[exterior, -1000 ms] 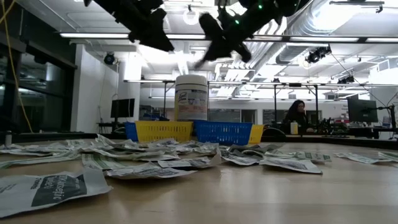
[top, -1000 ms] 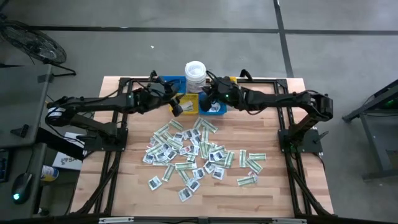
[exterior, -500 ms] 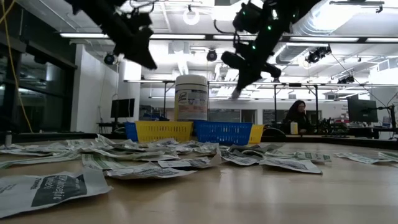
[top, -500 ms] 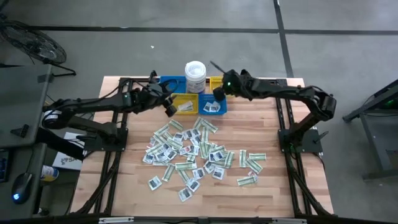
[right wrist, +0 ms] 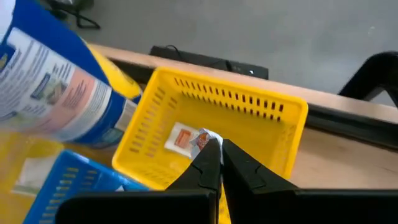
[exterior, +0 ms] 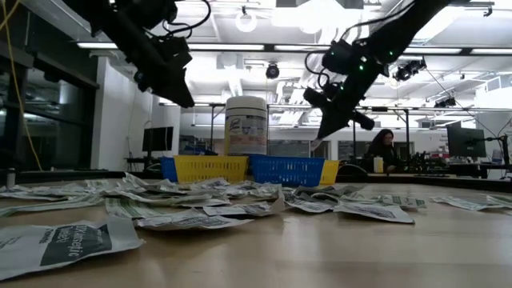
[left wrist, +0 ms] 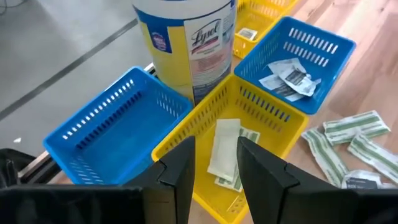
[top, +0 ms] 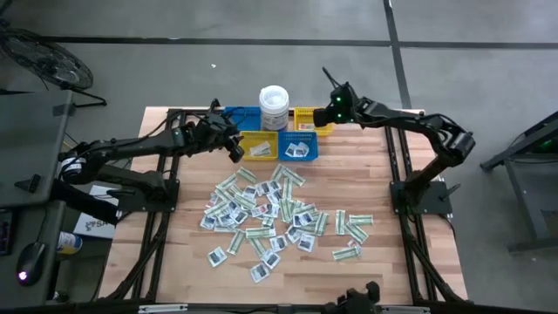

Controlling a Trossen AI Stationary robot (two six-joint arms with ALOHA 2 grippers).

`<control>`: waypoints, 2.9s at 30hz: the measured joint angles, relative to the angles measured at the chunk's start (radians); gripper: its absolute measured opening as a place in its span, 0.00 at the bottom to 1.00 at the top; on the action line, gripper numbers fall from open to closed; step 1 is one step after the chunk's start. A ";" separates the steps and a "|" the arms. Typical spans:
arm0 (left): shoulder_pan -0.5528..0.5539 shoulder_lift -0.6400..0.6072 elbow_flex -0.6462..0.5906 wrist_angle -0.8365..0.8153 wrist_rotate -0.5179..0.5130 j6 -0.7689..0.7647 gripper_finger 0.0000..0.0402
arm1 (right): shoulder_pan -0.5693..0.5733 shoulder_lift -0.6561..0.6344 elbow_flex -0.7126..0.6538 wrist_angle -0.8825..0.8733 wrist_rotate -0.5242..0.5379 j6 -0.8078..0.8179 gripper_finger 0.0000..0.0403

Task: Pick & Place First Aid Supplies
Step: Put the orange ointment pack into the right yellow bin, then put the green bandage pad into the left yellow bin

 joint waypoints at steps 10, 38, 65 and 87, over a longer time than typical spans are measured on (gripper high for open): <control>-0.002 0.000 0.000 0.062 0.007 0.007 0.29 | -0.006 0.035 -0.042 0.115 -0.007 0.034 0.00; -0.002 -0.080 0.000 -0.002 0.086 -0.056 0.29 | 0.014 -0.215 -0.041 -0.128 -0.126 -0.053 0.37; -0.161 -0.086 0.000 -0.026 0.041 -0.090 0.29 | 0.815 -0.391 -0.041 -0.933 -0.073 0.760 0.38; -0.161 -0.086 0.000 -0.026 0.110 -0.044 0.29 | 1.035 -0.045 -0.041 -0.920 -0.168 1.154 0.62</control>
